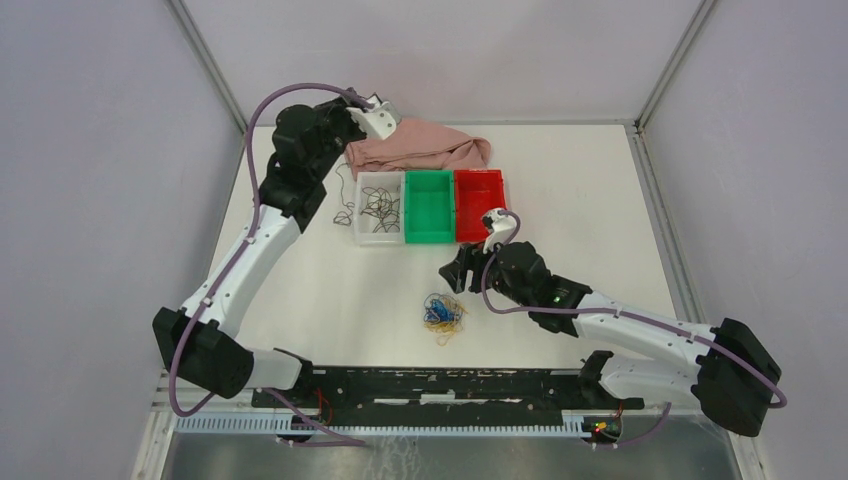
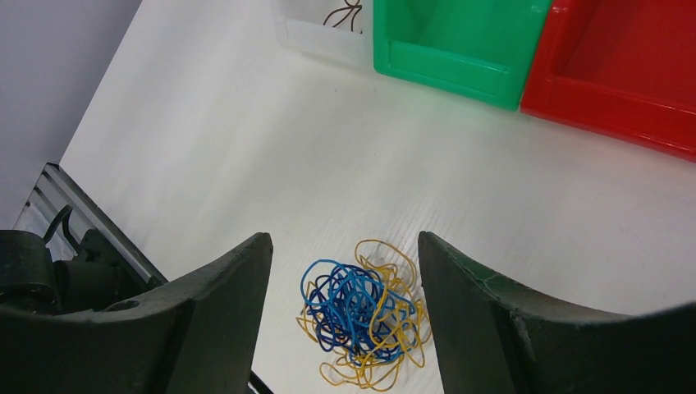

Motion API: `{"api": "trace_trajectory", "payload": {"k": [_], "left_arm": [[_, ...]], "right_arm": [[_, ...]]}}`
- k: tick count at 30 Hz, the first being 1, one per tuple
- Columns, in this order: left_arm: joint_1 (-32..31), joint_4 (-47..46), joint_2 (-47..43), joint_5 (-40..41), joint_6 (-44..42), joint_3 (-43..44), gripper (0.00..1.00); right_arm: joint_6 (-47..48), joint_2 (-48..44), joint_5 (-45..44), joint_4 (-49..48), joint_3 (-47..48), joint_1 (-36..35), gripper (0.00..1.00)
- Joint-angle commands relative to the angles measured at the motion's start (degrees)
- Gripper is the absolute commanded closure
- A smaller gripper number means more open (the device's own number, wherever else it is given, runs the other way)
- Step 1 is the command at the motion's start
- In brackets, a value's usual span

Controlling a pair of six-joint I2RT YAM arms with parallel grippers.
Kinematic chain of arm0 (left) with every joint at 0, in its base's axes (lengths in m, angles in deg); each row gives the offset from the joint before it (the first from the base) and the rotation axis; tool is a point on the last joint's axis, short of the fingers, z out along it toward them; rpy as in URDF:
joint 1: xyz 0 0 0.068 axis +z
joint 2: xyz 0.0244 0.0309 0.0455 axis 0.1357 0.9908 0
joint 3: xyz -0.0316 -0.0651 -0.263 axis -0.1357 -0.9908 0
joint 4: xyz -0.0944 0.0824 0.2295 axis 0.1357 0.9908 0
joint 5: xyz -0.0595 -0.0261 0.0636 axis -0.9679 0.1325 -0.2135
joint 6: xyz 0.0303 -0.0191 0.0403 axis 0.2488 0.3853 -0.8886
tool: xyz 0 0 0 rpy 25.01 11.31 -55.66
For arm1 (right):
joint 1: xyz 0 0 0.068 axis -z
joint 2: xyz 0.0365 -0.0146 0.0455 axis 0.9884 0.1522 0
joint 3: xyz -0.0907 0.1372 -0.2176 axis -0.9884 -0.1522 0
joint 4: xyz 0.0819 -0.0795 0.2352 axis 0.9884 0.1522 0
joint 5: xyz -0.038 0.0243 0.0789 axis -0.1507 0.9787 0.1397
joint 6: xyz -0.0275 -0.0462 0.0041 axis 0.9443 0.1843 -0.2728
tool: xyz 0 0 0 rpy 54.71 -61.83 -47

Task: Untangle the cables
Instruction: Place the cable in the bin.

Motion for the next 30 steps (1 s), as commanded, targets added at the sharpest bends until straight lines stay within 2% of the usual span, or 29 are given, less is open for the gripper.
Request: {"api": "trace_trajectory", "payload": {"k": [1,8,12,22,30], "left_arm": [[-0.13,-7.55,-1.75,2.18,-10.49,1.93,0.97],[-1.28,-12.16,-0.73,3.78,-15.37,5.65,0.97],[-2.54,-10.4,-1.34,2.6,-12.6,6.37,0.97],[-4.69,-8.45,-2.07,2.87,-9.03,1.25,0.97],[-4.59,-10.53,-0.8,3.62,-8.83,-3.43,0.97]], "right_arm": [[0.48,-1.42,-0.95,-0.72,0.43,0.43,0.28],[-0.06,-0.97,-0.52,-1.02,0.52,0.53,0.28],[-0.2,-0.96,-0.67,-1.07,0.4,0.63,0.28],[-0.29,-1.49,-0.8,-1.07,-0.18,0.8,0.29],[-0.1,-2.88,-1.09,-0.87,-1.35,1.19,0.29]]}}
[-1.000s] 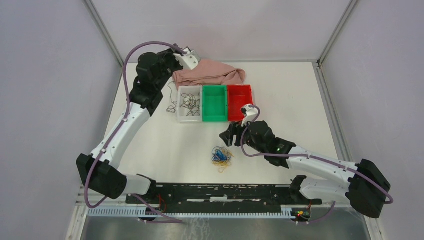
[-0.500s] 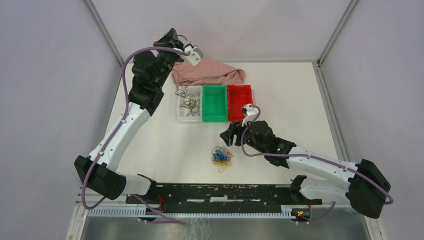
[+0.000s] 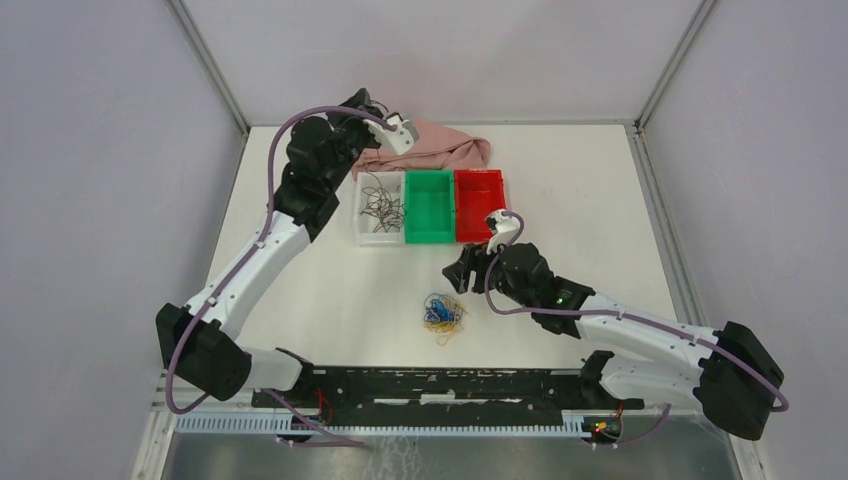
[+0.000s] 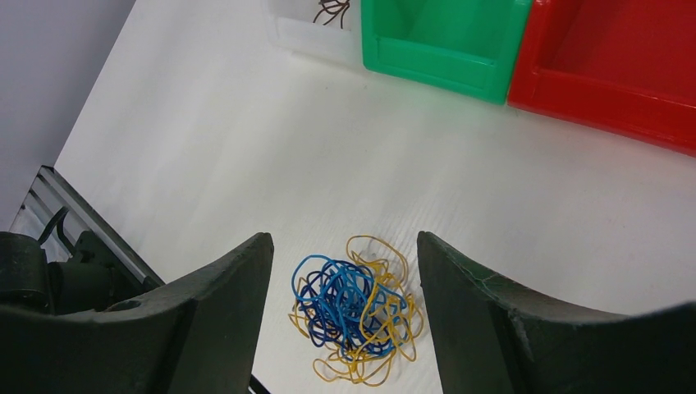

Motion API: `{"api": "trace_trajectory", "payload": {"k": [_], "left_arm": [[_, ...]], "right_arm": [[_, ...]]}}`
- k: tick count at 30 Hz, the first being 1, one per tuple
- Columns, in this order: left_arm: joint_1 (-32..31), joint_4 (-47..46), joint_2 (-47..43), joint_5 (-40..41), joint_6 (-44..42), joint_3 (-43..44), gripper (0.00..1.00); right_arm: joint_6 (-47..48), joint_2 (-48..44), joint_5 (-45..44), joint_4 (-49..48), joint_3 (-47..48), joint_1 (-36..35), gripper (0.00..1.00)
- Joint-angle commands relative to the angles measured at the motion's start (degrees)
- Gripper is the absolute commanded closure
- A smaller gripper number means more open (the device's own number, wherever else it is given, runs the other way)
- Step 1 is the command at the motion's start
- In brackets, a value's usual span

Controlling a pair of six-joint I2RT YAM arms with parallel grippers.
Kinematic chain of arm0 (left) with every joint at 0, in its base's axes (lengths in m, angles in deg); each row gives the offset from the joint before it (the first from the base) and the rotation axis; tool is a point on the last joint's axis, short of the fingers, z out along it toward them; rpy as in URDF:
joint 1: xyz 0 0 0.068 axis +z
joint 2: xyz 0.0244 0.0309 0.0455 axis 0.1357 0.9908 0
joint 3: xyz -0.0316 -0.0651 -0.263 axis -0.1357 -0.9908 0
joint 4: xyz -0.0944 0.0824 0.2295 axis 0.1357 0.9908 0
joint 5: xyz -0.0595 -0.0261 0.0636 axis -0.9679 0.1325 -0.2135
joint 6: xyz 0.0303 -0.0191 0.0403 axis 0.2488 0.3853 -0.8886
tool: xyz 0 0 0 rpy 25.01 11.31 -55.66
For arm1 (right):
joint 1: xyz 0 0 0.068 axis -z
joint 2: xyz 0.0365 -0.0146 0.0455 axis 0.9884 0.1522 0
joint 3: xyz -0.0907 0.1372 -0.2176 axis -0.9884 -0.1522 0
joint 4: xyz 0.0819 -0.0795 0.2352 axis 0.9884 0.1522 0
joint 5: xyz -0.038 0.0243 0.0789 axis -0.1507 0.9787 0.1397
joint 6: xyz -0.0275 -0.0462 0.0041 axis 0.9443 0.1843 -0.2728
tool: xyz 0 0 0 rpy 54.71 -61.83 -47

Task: Untangle the cables
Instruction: Place the cable in the bin.

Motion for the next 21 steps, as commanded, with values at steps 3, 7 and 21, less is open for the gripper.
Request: {"api": "trace_trajectory", "payload": {"k": [3,7,21], "left_arm": [[0.01,-3.53,0.49,0.9,2.38,-0.16,0.97],[-0.03,-6.11,1.04,1.9,-0.12,-1.81,0.97],[0.59,-1.68,3.2,3.7,0.86,-1.77,0.97]], "right_arm": [[0.0,-2.01,-1.11,-1.22,-0.75,0.51,0.29],[-0.25,-1.55,-0.81,-1.8,-0.91,0.72,0.29],[-0.53,-1.77,-0.49,-2.18,-1.61,1.38,0.29]]}}
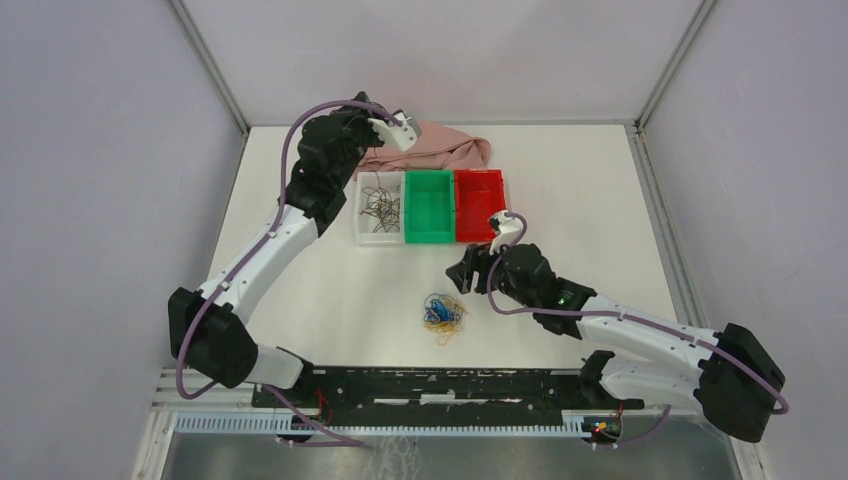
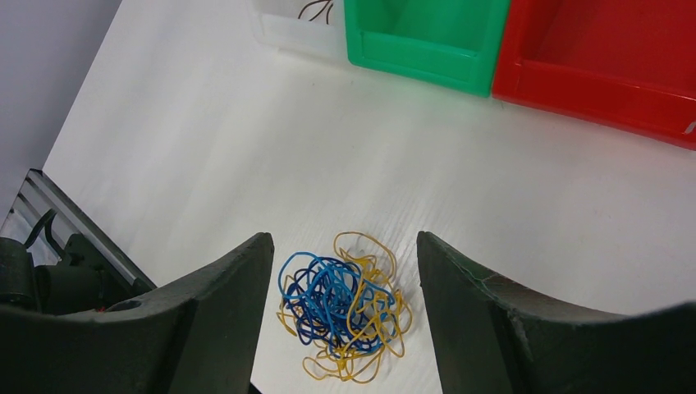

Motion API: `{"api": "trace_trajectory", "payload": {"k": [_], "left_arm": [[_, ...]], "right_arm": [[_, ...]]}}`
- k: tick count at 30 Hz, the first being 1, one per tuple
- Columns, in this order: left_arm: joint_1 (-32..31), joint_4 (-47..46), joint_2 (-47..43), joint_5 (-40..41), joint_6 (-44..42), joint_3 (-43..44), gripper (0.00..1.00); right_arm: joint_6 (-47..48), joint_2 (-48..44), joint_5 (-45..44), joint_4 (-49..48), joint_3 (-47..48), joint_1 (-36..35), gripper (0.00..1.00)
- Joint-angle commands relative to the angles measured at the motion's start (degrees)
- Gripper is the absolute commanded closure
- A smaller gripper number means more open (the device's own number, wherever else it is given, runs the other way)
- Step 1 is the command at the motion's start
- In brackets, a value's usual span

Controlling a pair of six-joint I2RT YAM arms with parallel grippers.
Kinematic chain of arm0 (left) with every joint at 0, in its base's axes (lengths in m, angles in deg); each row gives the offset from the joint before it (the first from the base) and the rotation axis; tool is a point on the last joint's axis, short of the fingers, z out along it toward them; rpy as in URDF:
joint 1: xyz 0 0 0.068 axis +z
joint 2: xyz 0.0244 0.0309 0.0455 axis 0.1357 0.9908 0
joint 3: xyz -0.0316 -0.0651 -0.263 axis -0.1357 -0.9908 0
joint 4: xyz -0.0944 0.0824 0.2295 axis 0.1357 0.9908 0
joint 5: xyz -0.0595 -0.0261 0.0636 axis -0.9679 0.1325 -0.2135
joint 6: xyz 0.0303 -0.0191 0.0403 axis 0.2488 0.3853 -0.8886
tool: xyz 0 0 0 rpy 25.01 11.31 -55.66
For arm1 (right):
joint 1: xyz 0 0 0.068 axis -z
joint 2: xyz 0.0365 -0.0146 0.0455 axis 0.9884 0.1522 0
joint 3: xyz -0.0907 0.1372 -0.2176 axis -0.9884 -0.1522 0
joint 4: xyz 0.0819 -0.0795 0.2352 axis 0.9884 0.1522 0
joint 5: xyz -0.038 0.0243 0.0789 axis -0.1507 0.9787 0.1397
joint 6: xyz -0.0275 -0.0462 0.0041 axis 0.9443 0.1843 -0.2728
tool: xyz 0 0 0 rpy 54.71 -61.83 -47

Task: Untangle the cables
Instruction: Place the cable in the bin.

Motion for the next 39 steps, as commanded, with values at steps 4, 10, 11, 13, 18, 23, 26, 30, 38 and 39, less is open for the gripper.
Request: {"api": "trace_trajectory", "payload": {"k": [4,10,11,13,18,23,26,30,38,39], "left_arm": [[0.22,11.14,0.2,0.77,8.76,-1.24,0.97],[0.21,19.0,3.3,0.45,18.14,-2.89,0.97],[0.19,19.56,3.9,0.46,19.18,-3.08,0.97],[0.2,20.73,5.22,0.44,20.65,-3.24,0.97],[0.29,20.43,8.07,0.38,21.3,-5.49,0.97],[0.36,18.01,11.47,0.82,21.59,-8.12,0.97],[0.85,16.62,14.46,0.97,22.31,-8.51,0.97],[1.38,12.68,17.78,1.14,22.68,-9.62,0.97],[1.89,1.72,23.63,3.85,20.86,-11.87,0.97],[1.88,1.21,24.33,4.14,20.67,-11.83,0.97]], "right_arm": [[-0.55,-1.42,-0.56,-2.13,-0.81,0.76,0.29],[-0.72,-1.66,-0.61,-1.98,-0.93,1.84,0.29],[-0.76,-1.67,-0.52,-1.96,-0.91,2.02,0.29],[-0.79,-1.64,-0.35,-1.88,-0.81,2.38,0.3],[-0.91,-1.65,0.11,-1.42,-0.57,3.35,0.31],[-1.15,-2.03,0.5,-0.88,-0.73,4.3,0.32],[-1.26,-2.16,0.84,-0.61,-0.78,4.97,0.33],[-1.67,-2.04,1.66,-0.69,-1.0,5.97,0.34],[-1.79,-1.03,3.61,-0.32,-0.7,7.77,0.36],[-1.82,-0.92,3.89,-0.32,-0.73,7.99,0.36]]}}
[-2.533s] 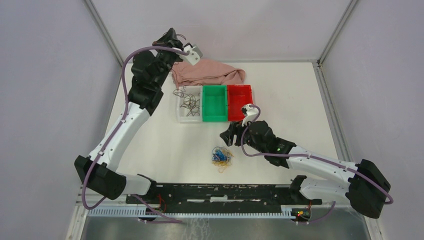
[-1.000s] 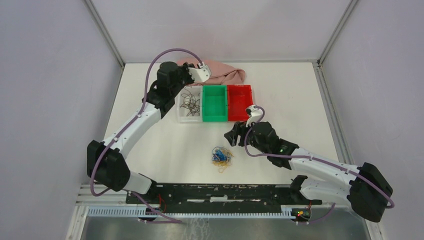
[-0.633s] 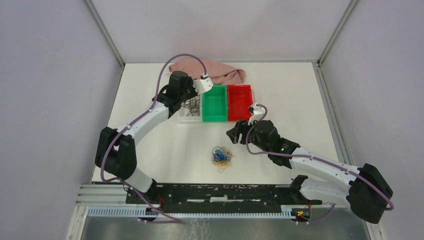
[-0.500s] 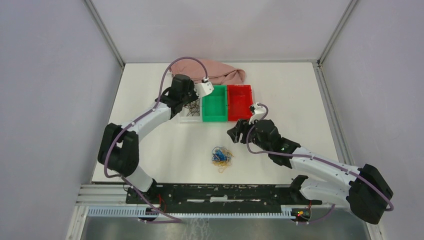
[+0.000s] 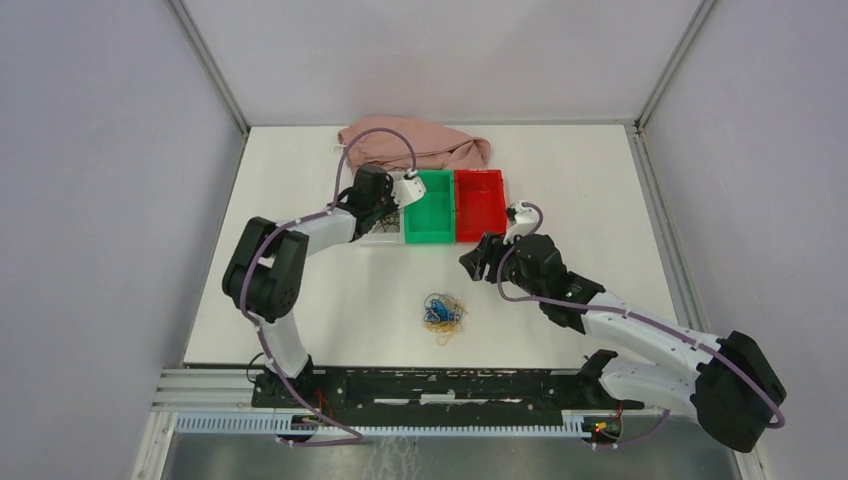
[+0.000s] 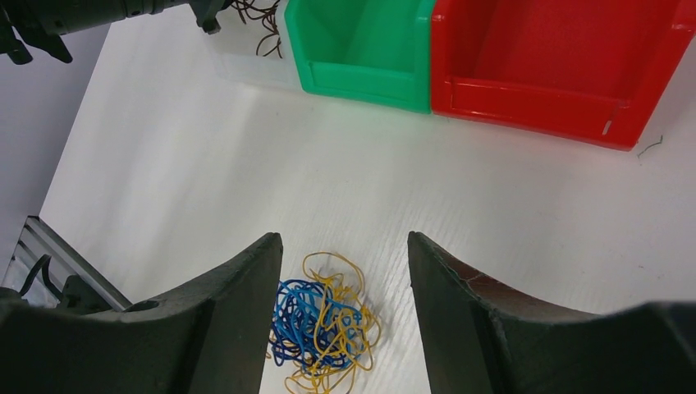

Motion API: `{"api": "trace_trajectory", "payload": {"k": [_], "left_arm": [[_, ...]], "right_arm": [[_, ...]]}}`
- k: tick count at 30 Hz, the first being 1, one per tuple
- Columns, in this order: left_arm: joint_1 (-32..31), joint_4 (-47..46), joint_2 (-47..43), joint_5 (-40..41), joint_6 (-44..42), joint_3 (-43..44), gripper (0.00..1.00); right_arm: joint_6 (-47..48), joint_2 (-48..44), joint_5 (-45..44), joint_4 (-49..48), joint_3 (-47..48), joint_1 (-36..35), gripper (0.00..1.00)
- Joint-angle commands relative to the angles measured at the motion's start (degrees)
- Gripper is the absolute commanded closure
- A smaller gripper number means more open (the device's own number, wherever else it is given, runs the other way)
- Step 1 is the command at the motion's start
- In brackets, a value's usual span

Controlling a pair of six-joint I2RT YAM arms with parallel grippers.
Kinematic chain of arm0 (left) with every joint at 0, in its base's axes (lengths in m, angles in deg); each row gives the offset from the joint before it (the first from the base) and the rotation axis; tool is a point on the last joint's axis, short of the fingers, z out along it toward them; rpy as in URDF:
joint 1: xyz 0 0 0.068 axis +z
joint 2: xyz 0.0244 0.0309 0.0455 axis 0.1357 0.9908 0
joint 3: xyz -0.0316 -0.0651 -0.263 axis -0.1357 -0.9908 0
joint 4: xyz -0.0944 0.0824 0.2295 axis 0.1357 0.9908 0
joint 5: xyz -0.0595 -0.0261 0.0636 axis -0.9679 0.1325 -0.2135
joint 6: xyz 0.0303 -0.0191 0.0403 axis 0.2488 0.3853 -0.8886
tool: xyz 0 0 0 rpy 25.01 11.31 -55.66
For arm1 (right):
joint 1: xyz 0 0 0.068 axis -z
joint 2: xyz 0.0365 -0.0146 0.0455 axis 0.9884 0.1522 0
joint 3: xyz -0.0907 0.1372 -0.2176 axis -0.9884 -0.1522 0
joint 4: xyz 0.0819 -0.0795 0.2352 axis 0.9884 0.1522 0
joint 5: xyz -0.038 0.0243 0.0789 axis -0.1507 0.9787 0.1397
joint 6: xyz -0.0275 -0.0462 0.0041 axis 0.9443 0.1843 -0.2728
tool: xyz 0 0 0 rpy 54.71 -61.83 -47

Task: Untangle the cables
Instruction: Place the cable in the bin, then untie the cable.

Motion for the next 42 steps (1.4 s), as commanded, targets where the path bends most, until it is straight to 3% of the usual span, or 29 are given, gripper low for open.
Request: {"api": "trace_trajectory", "payload": {"k": [1,4,6,8,10,11,14,25,29,34,38,42], "left_arm": [[0.24,-9.4,2.5,1.83,0.36,-0.09,0.97],[0.22,-10.35,3.8,1.89,0.09,-0.11,0.97],[0.22,-9.78,3.43,1.08,0.42,0.27,0.9],[0.47,-6.54,2.52,-0.51,1.0,1.87,0.78],[0.7,-1.0,1.47,-2.17,2.26,4.93,0.55],[0.86,2.39,0.81,-3.12,3.21,6.66,0.48],[1.18,9.01,-1.87,-5.47,5.01,10.32,0.36],[1.81,29.46,-9.26,-14.54,5.0,19.3,0.32],[1.59,36.89,-11.84,-22.39,6.16,18.93,0.29],[-4.85,43.2,-18.29,-29.04,6.38,9.8,0.24],[-12.77,40.88,-22.3,-32.84,12.13,1.25,0.25],[-16.04,37.6,-20.7,-36.27,18.36,0.06,0.31]], "right_arm": [[-0.4,0.14,1.61,-0.73,0.04,1.14,0.36],[-0.38,0.45,2.24,-0.63,0.13,1.63,0.36],[-0.52,0.44,2.75,-0.5,0.18,1.92,0.36],[-0.77,0.41,3.55,-0.44,0.28,2.2,0.36],[-0.87,0.31,4.03,-0.13,0.6,2.31,0.36],[-0.96,0.19,4.28,0.07,0.66,2.37,0.36],[-1.06,-0.41,4.8,0.42,0.8,2.39,0.36],[-0.59,-2.57,6.1,3.44,1.81,2.43,0.38],[-0.3,-2.13,7.18,4.66,2.02,2.46,0.37],[0.03,-1.95,7.54,5.88,1.11,2.44,0.33],[0.09,-2.92,6.52,6.65,0.03,2.4,0.33],[0.05,-4.31,5.7,7.3,-0.77,2.44,0.35]]}}
